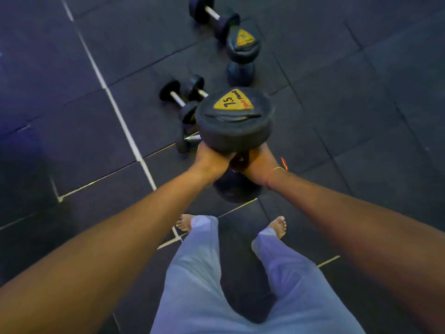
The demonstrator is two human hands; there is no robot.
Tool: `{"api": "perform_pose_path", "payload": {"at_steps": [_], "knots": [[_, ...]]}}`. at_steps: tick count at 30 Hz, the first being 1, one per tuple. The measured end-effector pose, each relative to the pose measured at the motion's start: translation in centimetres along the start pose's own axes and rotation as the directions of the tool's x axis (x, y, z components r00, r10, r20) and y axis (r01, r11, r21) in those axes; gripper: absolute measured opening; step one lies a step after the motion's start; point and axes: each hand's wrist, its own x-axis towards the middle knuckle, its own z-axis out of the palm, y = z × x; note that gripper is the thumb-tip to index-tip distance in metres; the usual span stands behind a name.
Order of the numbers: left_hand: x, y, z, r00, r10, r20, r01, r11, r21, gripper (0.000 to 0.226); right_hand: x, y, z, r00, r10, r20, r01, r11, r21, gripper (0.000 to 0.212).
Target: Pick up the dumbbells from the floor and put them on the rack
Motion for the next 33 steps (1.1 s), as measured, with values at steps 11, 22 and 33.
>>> {"api": "perform_pose_path", "payload": {"at_steps": [11, 22, 33], "knots": [[-4.6, 2.6, -31.3, 0.883, -0.145, -0.446, -0.085, 0.886, -0.456, 0.047, -0.7, -30.3, 13.1, 0.894, -0.326, 0.308, 0.346, 0.938, -0.011, 0.044], [-12.8, 1.1, -63.9, 0.626, -0.357, -0.693, -0.175, 0.802, -0.571, 0.026, -5.2, -61.3, 29.1, 0.496, -0.556, 0.667, 0.700, 0.711, 0.072, 0.035], [-20.1, -3.5, -90.6, 0.387, -0.556, -0.736, -0.295, 0.681, -0.670, 0.028, -8.3, -85.2, 50.3, 0.144, -0.519, 0.843, 0.827, 0.531, 0.186, 0.039]]}}
